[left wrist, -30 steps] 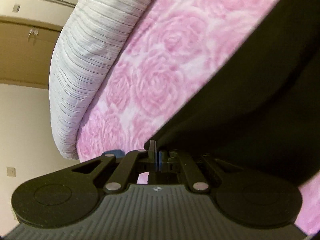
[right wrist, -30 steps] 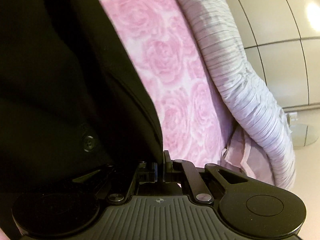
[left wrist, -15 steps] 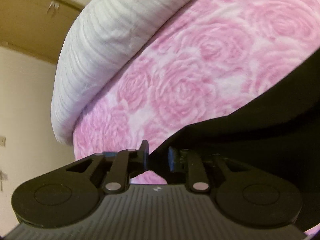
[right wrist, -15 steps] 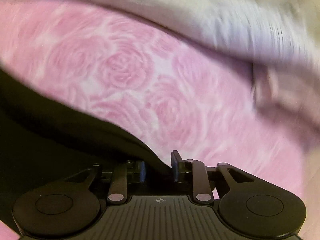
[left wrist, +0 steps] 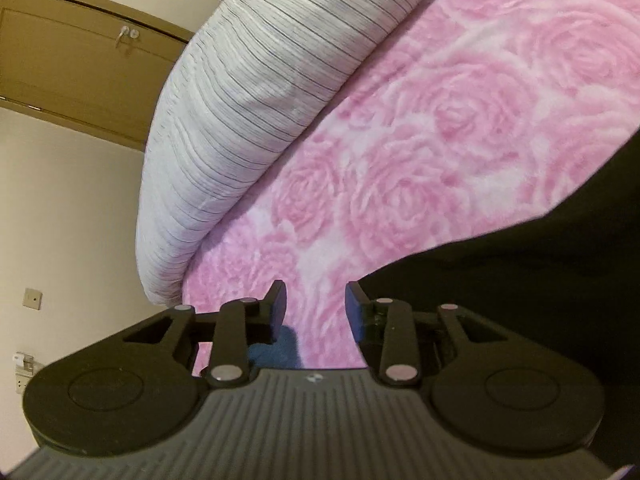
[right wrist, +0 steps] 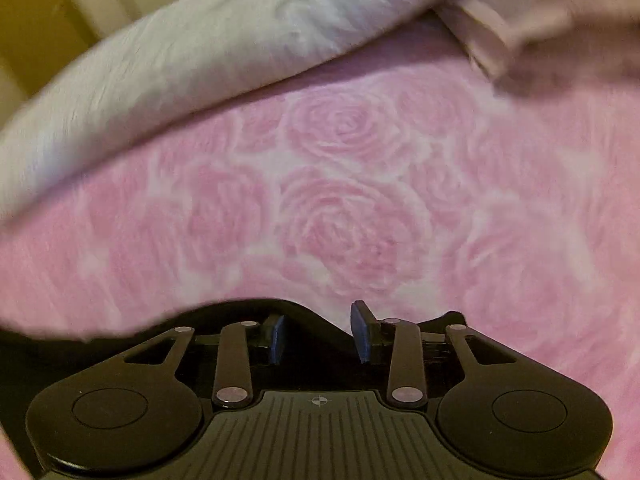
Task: Fold clothes
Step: 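Fold the black garment lengthwise with the right gripper toward the left gripper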
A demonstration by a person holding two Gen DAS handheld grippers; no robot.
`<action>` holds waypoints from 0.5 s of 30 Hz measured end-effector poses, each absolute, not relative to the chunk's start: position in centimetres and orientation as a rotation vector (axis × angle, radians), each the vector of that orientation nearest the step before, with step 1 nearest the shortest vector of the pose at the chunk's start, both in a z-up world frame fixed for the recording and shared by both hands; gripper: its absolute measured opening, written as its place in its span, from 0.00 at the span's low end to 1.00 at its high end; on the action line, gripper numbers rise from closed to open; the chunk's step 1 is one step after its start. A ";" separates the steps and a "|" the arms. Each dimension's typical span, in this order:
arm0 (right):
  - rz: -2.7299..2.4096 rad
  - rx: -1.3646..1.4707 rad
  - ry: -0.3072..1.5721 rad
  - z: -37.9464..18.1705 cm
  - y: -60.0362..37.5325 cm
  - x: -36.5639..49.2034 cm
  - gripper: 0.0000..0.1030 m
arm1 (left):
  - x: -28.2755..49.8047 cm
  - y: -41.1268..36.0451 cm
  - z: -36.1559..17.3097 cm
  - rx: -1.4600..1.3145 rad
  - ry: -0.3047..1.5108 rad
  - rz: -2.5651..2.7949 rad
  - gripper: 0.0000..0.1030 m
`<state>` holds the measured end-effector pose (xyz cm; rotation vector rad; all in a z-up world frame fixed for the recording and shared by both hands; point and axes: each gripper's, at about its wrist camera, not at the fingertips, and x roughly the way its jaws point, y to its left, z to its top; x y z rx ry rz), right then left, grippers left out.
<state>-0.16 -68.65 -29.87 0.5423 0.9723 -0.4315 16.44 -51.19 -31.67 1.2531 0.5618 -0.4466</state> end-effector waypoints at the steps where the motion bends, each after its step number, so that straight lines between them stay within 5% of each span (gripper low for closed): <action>1: -0.435 0.574 0.962 -29.9 -69.1 0.1 0.34 | 16.5 -51.6 -32.2 1.257 0.562 -0.447 0.29; 5: -0.449 0.701 0.919 -30.2 -70.9 1.1 0.36 | 15.7 -53.0 -34.3 1.273 0.556 -0.474 0.29; 12: -0.626 0.188 0.939 -27.3 -67.1 0.4 0.44 | 10.9 -54.0 -34.0 1.259 0.462 -0.571 0.29; 15: -0.540 0.256 0.879 -26.9 -65.1 -3.8 0.47 | 7.2 -53.8 -32.3 1.189 0.412 -0.663 0.29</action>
